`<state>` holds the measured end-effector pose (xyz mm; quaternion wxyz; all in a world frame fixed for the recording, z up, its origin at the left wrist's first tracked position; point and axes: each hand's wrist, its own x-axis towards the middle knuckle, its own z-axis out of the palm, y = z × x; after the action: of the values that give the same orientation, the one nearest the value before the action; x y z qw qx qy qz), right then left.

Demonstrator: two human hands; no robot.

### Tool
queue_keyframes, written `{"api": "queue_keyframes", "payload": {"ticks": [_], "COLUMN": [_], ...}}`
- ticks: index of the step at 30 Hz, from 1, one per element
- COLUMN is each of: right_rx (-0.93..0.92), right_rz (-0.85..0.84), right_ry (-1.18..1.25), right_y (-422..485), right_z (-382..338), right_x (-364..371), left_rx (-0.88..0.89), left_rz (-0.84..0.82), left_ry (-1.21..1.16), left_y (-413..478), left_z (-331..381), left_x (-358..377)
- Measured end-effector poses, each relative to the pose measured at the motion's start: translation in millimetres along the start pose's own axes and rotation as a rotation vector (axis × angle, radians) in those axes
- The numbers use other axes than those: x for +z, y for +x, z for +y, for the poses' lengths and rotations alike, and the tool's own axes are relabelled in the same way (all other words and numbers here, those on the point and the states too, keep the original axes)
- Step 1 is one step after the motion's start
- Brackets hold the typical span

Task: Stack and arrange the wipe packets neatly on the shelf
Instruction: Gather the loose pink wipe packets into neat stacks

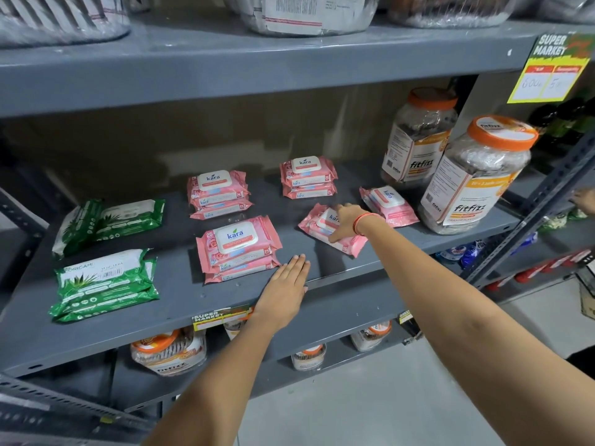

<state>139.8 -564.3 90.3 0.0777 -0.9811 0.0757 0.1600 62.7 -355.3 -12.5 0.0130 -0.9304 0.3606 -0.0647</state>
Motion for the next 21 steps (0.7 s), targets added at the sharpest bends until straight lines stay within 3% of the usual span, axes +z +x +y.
{"api": "queue_keyframes", "payload": {"ticks": [21], "right_rx": [-0.313], "right_rz": [-0.074], "right_ry": [-0.365], "right_y": [9.6], "right_z": [1.2], "right_x": [-1.0], "left_rx": [0.011], "left_rz": [0.005], "left_ry": [0.028], "left_y": [-1.5], "left_z": [-1.3], "left_x": [2.6]}}
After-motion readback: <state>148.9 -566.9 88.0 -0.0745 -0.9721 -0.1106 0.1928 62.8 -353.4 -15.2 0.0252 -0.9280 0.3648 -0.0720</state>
